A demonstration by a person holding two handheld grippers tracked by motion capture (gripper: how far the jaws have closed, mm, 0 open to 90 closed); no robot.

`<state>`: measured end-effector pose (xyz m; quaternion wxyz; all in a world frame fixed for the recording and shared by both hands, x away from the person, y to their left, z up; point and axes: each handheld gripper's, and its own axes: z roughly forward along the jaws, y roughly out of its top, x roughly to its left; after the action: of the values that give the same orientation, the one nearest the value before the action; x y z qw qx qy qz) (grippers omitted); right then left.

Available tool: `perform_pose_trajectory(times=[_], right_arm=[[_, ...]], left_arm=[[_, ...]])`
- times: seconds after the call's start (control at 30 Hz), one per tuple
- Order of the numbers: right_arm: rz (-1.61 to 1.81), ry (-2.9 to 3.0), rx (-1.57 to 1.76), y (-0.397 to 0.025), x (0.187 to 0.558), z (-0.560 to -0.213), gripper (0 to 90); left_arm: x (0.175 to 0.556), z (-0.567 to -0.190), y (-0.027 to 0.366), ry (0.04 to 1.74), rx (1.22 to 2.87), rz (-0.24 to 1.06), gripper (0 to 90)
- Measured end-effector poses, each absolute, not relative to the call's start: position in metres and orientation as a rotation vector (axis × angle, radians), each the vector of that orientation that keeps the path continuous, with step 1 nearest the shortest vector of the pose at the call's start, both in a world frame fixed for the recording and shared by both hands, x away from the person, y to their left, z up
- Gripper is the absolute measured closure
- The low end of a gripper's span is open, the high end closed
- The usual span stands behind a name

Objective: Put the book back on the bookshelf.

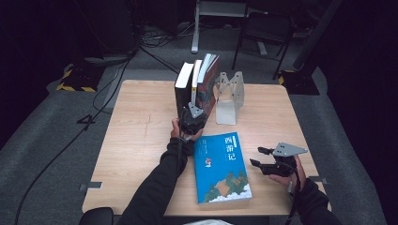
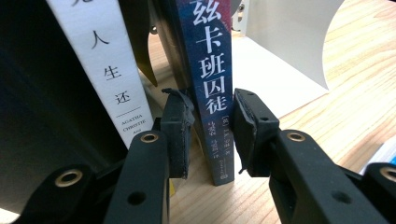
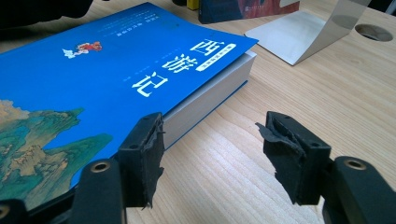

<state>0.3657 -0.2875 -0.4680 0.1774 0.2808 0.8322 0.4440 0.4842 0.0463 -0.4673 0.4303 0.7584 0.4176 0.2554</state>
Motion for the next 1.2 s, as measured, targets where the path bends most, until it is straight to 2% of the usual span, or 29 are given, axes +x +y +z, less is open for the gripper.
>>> perform_pose_trajectory(times=[0.13,0.4,0.77,1.0,1.2], right_arm=[[1.251,2.352,0.797,-0.289,0.365,-0.467,38.7],[1.241,2.36,0.79,-0.289,0.363,-0.466,38.6],[1.226,2.42,0.773,-0.289,0.356,-0.467,37.0],[1.189,2.517,0.713,-0.285,0.345,-0.468,33.5],[1.139,2.605,0.641,-0.279,0.336,-0.471,32.9]], left_arm=[[0.478,-0.461,0.052,0.98,1.922,0.641,68.4],[0.454,-0.446,0.069,0.826,1.997,0.632,63.5],[0.415,-0.451,0.099,0.684,2.143,0.599,48.4],[0.374,-0.468,0.124,0.588,2.26,0.502,39.9],[0.35,-0.479,0.134,0.568,2.289,0.386,32.3]])
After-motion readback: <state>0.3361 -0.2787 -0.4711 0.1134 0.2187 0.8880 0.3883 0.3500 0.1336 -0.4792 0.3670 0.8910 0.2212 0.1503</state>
